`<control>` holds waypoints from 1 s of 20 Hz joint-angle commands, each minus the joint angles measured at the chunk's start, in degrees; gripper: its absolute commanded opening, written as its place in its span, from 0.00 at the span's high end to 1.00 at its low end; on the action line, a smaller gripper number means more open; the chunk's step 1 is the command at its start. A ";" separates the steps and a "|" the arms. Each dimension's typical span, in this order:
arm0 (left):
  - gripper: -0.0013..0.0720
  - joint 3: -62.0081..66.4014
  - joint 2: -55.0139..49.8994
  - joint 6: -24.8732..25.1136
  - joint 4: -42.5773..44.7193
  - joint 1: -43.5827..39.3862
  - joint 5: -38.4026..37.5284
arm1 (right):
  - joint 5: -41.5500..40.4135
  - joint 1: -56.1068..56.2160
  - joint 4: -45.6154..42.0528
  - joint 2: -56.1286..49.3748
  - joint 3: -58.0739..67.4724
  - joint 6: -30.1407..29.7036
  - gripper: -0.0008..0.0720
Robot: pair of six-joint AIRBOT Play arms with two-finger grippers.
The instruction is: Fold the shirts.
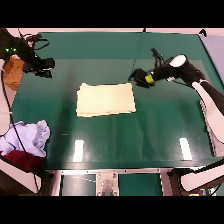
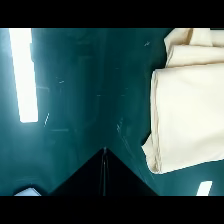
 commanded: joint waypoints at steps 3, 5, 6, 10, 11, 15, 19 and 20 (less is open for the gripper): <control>0.94 -0.02 0.04 -0.22 0.15 -0.04 -0.02 | 1.81 -1.75 6.73 -5.01 -9.29 -6.54 0.11; 0.94 -0.02 0.04 -0.20 0.15 -0.04 -0.76 | 1.40 0.13 9.86 -8.11 -8.59 -7.93 0.11; 0.94 -0.02 0.04 -0.09 0.15 -0.04 -0.98 | 1.40 1.07 11.39 -9.01 -8.24 -8.61 0.11; 0.94 -0.02 0.04 -0.07 0.15 -0.04 -1.51 | 2.73 2.86 14.45 -9.18 -3.98 -10.34 0.89; 0.94 -0.02 0.04 -0.07 0.11 -0.04 -1.51 | 4.24 2.47 14.34 -8.33 -1.73 -9.75 0.96; 0.94 -0.02 0.04 -0.04 0.09 -0.04 -1.70 | 8.39 -3.85 10.27 -0.70 6.99 -4.28 0.96; 0.94 -0.02 0.04 -0.02 -0.04 -0.04 -1.70 | 13.88 -18.23 9.49 7.63 12.72 -1.07 0.96; 0.94 -0.02 0.04 -0.02 -0.04 -0.04 -1.70 | 14.93 -22.53 9.46 9.18 13.73 -0.46 0.96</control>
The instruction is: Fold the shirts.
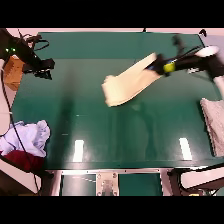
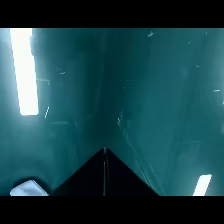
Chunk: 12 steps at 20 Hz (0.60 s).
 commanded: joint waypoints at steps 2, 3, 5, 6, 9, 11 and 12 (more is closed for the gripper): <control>0.94 -0.02 0.02 0.04 -0.09 -0.02 -0.04 | 6.29 -17.57 -0.66 6.58 5.53 3.52 0.97; 0.94 -0.02 0.02 0.04 -0.20 -0.02 -0.09 | 7.19 -21.55 -0.66 6.86 6.45 3.98 0.96; 0.94 -0.02 0.02 0.04 -0.31 -0.02 -0.33 | 8.24 -29.42 -0.66 6.91 8.11 4.39 0.97; 0.94 -0.02 0.02 0.04 -0.31 -0.02 -0.31 | 8.31 -33.35 -0.63 6.91 8.50 4.52 0.97; 0.94 -0.02 0.02 0.04 -0.31 -0.02 -0.26 | 8.39 -43.50 -0.68 6.88 8.70 4.55 0.96; 0.94 -0.02 0.02 0.04 -0.28 -0.02 -0.26 | 8.83 -49.00 -0.68 6.78 8.70 4.50 0.96; 0.94 -0.02 0.02 0.04 -0.31 -0.02 -0.26 | 9.16 -51.23 -0.72 6.71 8.70 4.44 0.96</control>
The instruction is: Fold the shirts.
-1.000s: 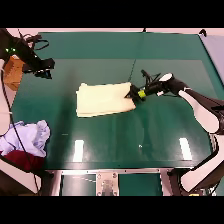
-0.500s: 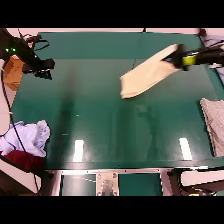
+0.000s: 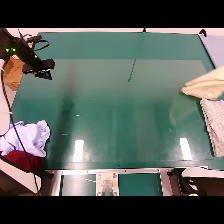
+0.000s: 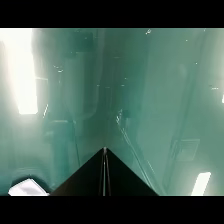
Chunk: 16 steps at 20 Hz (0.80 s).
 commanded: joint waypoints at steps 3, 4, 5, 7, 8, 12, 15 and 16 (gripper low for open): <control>0.94 -0.02 0.04 0.00 0.00 -0.02 0.09 | 2.84 -12.28 -0.42 0.07 0.39 -0.02 0.97; 0.94 -0.02 0.04 0.02 0.00 -0.02 0.09 | 4.37 -13.27 -0.42 0.07 0.66 -0.02 0.96; 0.94 -0.02 0.04 0.02 0.00 -0.02 0.09 | 5.97 -13.92 -0.46 0.09 0.87 -0.07 0.96; 0.94 -0.02 0.04 0.02 0.00 -0.02 0.04 | 9.92 -14.86 -2.14 0.22 1.14 0.37 0.96; 0.94 -0.02 0.04 0.02 -0.07 -0.02 0.02 | 11.61 -14.84 -5.33 0.44 1.14 1.25 0.97; 0.94 -0.02 0.04 0.02 -1.03 -0.02 0.02 | 16.70 -14.25 -25.20 2.01 -1.84 9.92 0.97; 0.94 -0.02 0.04 0.00 -1.97 -0.02 0.00 | 19.45 -14.27 -39.52 4.46 -7.41 15.06 0.96; 0.94 -0.02 0.04 0.00 -2.19 -0.02 0.07 | 20.52 -14.38 -41.75 4.81 -9.18 16.02 0.96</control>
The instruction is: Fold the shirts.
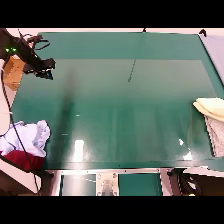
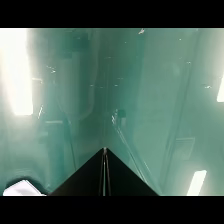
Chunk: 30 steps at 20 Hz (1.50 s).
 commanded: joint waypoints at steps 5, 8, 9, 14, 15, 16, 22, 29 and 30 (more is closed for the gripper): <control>0.94 -0.02 0.04 0.00 -2.10 -0.02 0.07 | 6.54 -0.13 -22.25 1.55 -12.48 6.84 0.70; 0.94 -0.02 0.04 0.00 -2.10 -0.02 0.09 | 5.99 -0.13 -25.09 0.85 -13.46 7.50 0.16; 0.94 -0.02 0.04 0.00 -2.10 -0.02 0.17 | 5.55 -0.07 -24.96 0.83 -13.16 8.02 0.16; 0.94 -0.02 0.04 0.00 -2.16 -0.02 1.55 | -1.31 4.57 -12.31 0.66 -6.34 6.29 0.92; 0.94 -0.02 0.04 0.02 -2.32 -0.02 1.46 | -3.15 6.78 -7.23 0.66 -4.61 4.72 0.94; 0.94 -0.02 0.04 0.04 -2.84 -0.02 1.51 | -4.94 9.38 -3.34 0.72 -3.19 3.23 0.96; 0.94 -7.17 6.16 1.88 -4.70 -4.28 2.54 | -14.08 32.26 0.55 7.32 -7.50 -5.64 0.96; 0.94 -44.85 31.34 1.40 -5.18 -13.81 15.89 | -25.55 50.80 -0.31 28.63 -48.33 -7.19 0.96; 0.94 -48.81 34.45 0.72 -5.20 -14.32 17.11 | -27.02 51.89 0.63 30.49 -51.52 -7.21 0.97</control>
